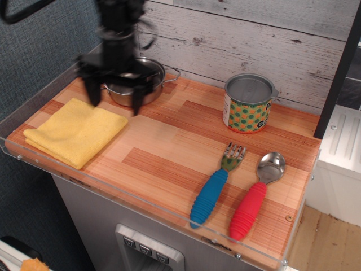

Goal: Move the yellow cloth to the left of the blue fork

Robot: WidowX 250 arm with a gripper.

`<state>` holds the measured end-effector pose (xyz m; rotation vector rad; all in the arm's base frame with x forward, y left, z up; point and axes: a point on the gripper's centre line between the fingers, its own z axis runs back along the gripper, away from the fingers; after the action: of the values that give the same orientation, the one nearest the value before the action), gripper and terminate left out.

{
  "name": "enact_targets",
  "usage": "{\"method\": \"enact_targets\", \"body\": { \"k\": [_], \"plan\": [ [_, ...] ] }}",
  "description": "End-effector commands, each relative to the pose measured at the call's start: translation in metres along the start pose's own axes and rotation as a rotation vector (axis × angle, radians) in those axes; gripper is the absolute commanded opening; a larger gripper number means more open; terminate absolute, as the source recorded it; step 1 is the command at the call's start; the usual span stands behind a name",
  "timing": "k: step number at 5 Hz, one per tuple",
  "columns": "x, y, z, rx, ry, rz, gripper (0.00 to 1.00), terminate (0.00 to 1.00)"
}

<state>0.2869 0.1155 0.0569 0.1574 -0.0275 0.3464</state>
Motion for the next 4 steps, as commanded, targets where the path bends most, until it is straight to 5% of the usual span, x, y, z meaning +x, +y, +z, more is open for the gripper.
{"method": "enact_targets", "body": {
  "k": [1,2,4],
  "plan": [
    [-0.015,0.042,-0.009,-0.012,-0.022,0.046,1.0,0.0],
    [-0.017,0.059,-0.008,0.005,-0.056,0.102,0.0,0.0],
    [-0.006,0.073,-0.025,0.049,-0.089,0.107,0.0,0.0]
  ]
}}
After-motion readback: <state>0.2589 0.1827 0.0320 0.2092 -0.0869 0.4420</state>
